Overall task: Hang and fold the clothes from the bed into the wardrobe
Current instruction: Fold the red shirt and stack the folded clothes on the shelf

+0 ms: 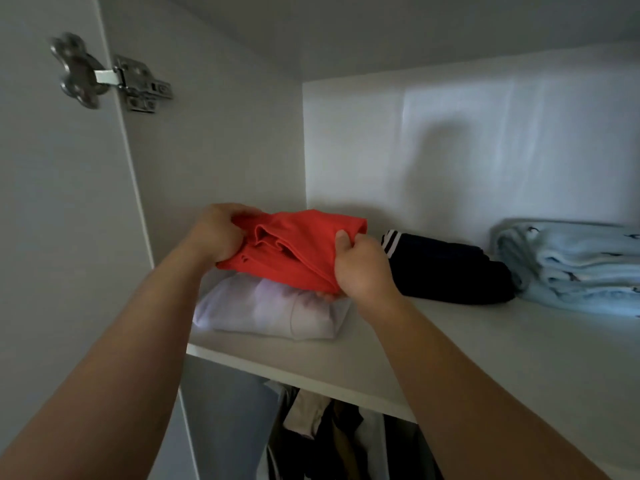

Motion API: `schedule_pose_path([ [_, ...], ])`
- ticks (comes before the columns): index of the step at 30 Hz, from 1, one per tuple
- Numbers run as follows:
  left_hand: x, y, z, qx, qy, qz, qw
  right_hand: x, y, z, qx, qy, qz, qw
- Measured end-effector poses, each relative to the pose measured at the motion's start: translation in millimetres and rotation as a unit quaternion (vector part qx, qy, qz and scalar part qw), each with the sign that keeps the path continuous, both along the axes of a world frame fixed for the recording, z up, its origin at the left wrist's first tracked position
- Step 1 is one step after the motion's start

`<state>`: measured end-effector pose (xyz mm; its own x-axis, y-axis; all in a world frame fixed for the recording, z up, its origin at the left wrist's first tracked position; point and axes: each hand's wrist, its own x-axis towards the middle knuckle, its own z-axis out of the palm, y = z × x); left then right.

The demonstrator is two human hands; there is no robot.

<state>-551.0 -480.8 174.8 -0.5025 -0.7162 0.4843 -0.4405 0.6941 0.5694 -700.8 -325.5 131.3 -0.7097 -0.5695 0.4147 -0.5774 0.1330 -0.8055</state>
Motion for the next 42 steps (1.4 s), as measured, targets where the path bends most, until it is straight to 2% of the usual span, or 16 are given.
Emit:
schedule_pose_path([
  [2,0.7,-7.8,-11.1,-0.073,-0.084,0.01,0.994,5.9,-7.4,-10.1,0.028,0.015,0.004,0.999],
  [4,-1.4,-12.9,-27.0,-0.124,-0.229,0.006,0.966,8.7,-10.4,-21.9,0.083,0.039,0.011,0.996],
  [6,-1.6,-16.2,-37.2,-0.132,-0.337,-0.006,0.932,6.5,-12.0,-26.5,0.148,0.055,0.021,0.987],
  [7,0.0,-17.4,-36.5,-0.135,-0.356,-0.003,0.925,4.5,-11.6,-24.4,0.176,0.048,0.028,0.983],
  [10,2.4,-19.4,-17.6,-0.167,-0.303,0.046,0.937,0.0,-5.8,-11.4,0.229,0.026,0.058,0.971],
  [12,-4.3,-15.6,-3.5,-0.183,-0.222,0.057,0.956,-2.9,-3.2,-5.9,0.231,0.12,-0.002,0.966],
  [15,-24.4,-0.6,8.2,-0.152,-0.146,0.001,0.978,-0.4,-5.8,-3.6,0.121,0.256,-0.121,0.951],
  [17,-36.8,5.6,8.3,-0.091,-0.163,-0.038,0.982,3.4,-15.4,0.4,0.049,0.344,-0.111,0.931],
  [19,-42.9,7.7,-0.6,-0.022,-0.183,-0.087,0.979,3.4,-30.2,2.0,0.079,0.374,-0.033,0.924],
  [22,-37.1,3.7,-23.8,0.103,-0.165,-0.171,0.966,-3.2,-48.4,-6.6,0.239,0.287,0.083,0.924],
  [24,-30.6,-2.5,-38.7,0.147,-0.157,-0.18,0.96,-8.4,-52.5,-20.5,0.293,0.218,0.128,0.922],
  [29,-23.6,-17.5,-55.0,0.215,-0.085,-0.192,0.954,-20.1,-53.0,-42.7,0.315,0.194,0.14,0.918],
  [32,-28.2,-19.7,-52.1,0.224,-0.125,-0.19,0.948,-20.6,-49.4,-38.6,0.304,0.149,0.145,0.93],
  [36,-32.4,-15.8,-36.1,0.259,-0.196,-0.174,0.929,-29.7,-39.4,-24.8,0.302,0.145,0.193,0.922],
  [39,-41.7,-3.0,-8.2,0.235,-0.29,-0.098,0.923,-56.4,-14.0,-5.1,0.218,0.109,0.203,0.948],
  [42,-73.3,19.9,16.1,0.035,-0.361,0.005,0.932,-100.4,14.0,14.0,0.152,0.112,0.089,0.978],
])
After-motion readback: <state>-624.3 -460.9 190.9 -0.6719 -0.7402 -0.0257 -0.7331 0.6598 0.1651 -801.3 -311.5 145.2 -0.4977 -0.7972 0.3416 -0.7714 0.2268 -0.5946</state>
